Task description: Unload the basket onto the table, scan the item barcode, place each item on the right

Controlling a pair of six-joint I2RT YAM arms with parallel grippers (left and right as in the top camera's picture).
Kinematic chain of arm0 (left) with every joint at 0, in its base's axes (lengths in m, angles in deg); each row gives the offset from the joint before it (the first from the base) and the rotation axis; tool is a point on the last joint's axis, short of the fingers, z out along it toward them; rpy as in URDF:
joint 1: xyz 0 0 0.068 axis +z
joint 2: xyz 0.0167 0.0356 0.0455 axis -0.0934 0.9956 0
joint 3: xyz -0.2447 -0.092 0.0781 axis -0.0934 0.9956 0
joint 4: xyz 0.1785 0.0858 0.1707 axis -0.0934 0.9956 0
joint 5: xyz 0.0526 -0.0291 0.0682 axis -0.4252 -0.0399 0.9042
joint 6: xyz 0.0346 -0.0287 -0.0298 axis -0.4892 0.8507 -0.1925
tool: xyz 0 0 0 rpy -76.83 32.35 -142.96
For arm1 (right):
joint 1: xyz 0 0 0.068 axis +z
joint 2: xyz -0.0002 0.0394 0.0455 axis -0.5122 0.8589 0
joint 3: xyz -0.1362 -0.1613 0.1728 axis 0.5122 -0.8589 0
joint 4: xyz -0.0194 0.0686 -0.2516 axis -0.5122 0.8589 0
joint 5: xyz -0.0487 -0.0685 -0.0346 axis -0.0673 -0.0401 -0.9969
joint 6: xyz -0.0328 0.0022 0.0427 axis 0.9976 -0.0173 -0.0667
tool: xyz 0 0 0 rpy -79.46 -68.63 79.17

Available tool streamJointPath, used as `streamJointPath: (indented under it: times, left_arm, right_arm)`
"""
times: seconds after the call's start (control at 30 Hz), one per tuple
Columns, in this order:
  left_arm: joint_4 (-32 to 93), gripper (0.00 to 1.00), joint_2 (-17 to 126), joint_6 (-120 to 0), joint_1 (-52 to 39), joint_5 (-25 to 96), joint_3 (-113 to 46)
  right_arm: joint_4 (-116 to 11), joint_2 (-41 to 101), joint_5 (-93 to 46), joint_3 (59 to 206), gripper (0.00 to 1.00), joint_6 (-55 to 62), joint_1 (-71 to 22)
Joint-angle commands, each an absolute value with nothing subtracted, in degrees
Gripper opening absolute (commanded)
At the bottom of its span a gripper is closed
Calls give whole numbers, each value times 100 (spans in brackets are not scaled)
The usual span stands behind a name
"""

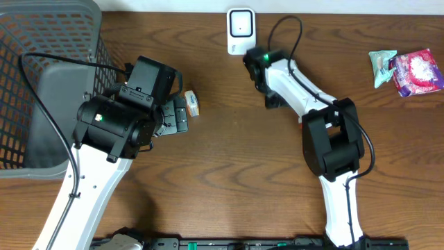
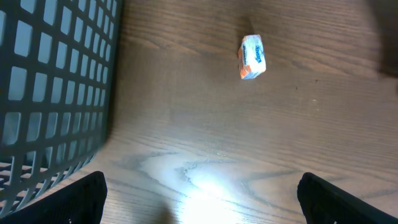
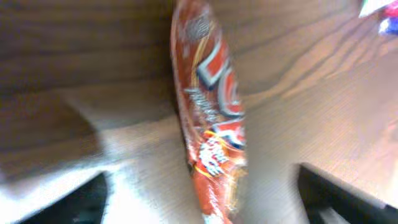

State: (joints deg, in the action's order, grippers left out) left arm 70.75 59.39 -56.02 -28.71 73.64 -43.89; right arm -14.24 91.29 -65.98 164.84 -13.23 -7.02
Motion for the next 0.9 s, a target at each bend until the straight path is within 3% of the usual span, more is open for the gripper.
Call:
streamJointPath:
  times: [0.0, 0.1, 0.27, 0.43, 0.53, 0.6, 0.87]
  left_arm:
    - [7082, 98, 5920, -5591, -2854, 7373, -4420]
    - [7082, 98, 5920, -5589, -2854, 7375, -4420]
    - [7084, 98, 5920, -5591, -2854, 7375, -4420]
    - [7082, 98, 5920, -5591, -2854, 7375, -4420]
    - [7084, 98, 5920, -5589, -2854, 7375, -4420]
    - [7084, 98, 5920, -5589, -2854, 7375, -4420]
    - [7082, 98, 5920, -5589, -2854, 7375, -4420]
  right_arm:
    - [-978, 9092, -6692, 17535, 99, -687, -920]
    - [-515, 9092, -6098, 18370, 99, -523, -1394]
    - [-445, 9096, -3051, 18589, 99, 1427, -2291]
    - [-486, 9116, -1263, 18047, 86, 2439, -3145]
    - [-659, 9116, -896, 17579, 79, 2697, -3440]
    - [-902, 9116, -861, 17238, 61, 2690, -3563]
    - [-1957, 9116, -675, 16073, 56, 2690, -3467]
